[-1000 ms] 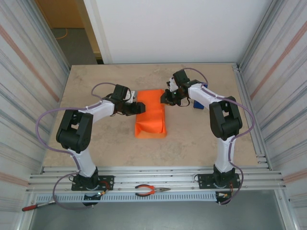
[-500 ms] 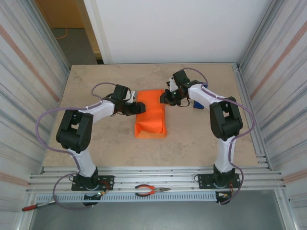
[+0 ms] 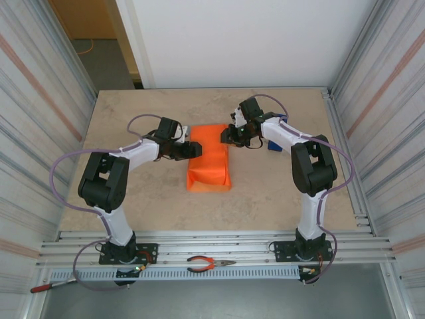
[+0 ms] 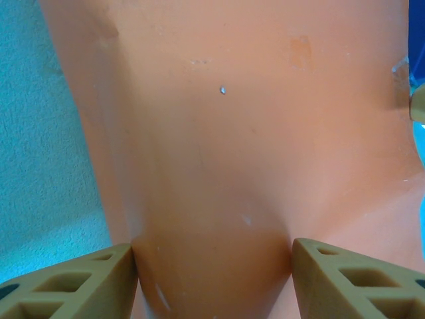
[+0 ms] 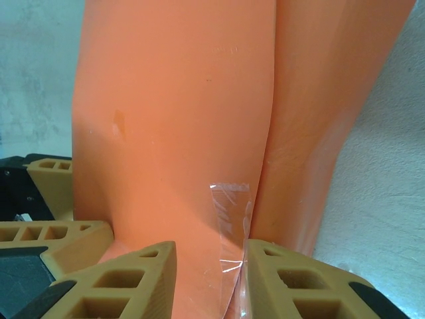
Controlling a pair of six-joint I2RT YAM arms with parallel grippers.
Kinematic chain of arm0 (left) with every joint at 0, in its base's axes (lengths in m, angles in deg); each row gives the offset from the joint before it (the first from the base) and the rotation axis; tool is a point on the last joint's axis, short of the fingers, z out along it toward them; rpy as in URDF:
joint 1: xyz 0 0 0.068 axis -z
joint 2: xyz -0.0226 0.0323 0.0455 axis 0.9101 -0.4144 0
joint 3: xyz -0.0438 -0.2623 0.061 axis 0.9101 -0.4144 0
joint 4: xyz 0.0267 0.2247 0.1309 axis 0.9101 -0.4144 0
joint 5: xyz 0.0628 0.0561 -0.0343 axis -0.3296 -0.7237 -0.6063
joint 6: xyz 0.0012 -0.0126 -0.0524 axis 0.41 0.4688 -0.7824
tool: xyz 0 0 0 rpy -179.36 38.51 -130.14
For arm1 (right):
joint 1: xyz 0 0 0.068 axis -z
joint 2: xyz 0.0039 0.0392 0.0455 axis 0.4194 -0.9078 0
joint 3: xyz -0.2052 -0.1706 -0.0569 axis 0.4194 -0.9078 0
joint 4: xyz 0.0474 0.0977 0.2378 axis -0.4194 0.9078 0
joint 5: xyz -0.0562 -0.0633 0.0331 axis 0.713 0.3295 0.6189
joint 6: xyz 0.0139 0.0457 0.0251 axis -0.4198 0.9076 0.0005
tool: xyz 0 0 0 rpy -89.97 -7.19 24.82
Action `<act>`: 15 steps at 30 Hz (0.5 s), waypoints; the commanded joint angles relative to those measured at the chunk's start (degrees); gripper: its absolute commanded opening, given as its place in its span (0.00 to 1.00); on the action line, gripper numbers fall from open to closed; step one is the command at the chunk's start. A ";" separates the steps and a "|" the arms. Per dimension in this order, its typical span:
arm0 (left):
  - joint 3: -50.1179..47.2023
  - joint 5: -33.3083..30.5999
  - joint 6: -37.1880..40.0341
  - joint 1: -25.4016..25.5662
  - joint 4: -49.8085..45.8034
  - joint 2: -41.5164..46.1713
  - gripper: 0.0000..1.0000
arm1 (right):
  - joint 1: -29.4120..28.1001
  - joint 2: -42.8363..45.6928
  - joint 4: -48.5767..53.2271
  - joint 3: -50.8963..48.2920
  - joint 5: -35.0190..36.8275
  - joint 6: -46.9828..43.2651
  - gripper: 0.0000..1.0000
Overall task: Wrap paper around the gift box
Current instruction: Wrap the gift box with the wrapping paper.
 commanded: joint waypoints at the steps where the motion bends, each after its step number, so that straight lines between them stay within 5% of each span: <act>1: -2.10 -4.32 2.13 1.58 -6.64 -3.25 0.62 | 0.24 1.25 3.18 -1.22 3.19 0.63 0.34; 15: -2.17 -4.32 2.10 1.66 -6.61 -3.38 0.61 | -0.09 1.97 1.60 -2.42 4.68 4.58 0.37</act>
